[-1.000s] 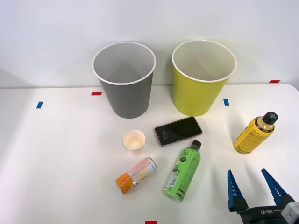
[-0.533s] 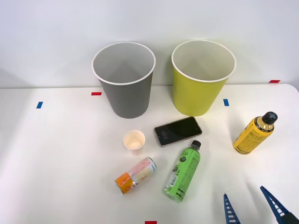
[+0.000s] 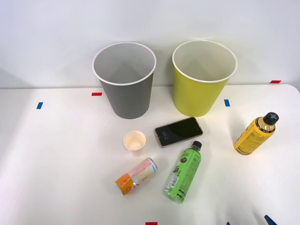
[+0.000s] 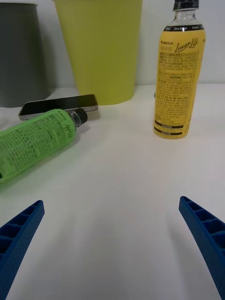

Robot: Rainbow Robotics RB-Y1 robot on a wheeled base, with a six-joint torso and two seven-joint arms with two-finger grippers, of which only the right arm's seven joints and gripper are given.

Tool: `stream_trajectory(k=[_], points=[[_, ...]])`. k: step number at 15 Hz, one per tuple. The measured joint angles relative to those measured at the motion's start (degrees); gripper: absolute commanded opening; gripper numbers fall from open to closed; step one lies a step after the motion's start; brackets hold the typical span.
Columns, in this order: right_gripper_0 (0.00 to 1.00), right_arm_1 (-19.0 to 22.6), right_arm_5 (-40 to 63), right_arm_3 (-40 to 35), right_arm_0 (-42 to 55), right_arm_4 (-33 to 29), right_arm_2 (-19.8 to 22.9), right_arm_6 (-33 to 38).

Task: Put cans in the gray bin, plastic bottles in the light green bin

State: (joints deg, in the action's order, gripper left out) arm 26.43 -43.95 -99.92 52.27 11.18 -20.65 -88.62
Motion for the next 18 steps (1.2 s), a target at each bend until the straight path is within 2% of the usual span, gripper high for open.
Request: stream_trajectory(k=[5,18], points=[[1.00,0.54,0.00,0.01,0.28,-1.13,-1.93,0.26],[1.00,0.55,0.00,0.00,0.29,-1.24,-2.02,0.28]])
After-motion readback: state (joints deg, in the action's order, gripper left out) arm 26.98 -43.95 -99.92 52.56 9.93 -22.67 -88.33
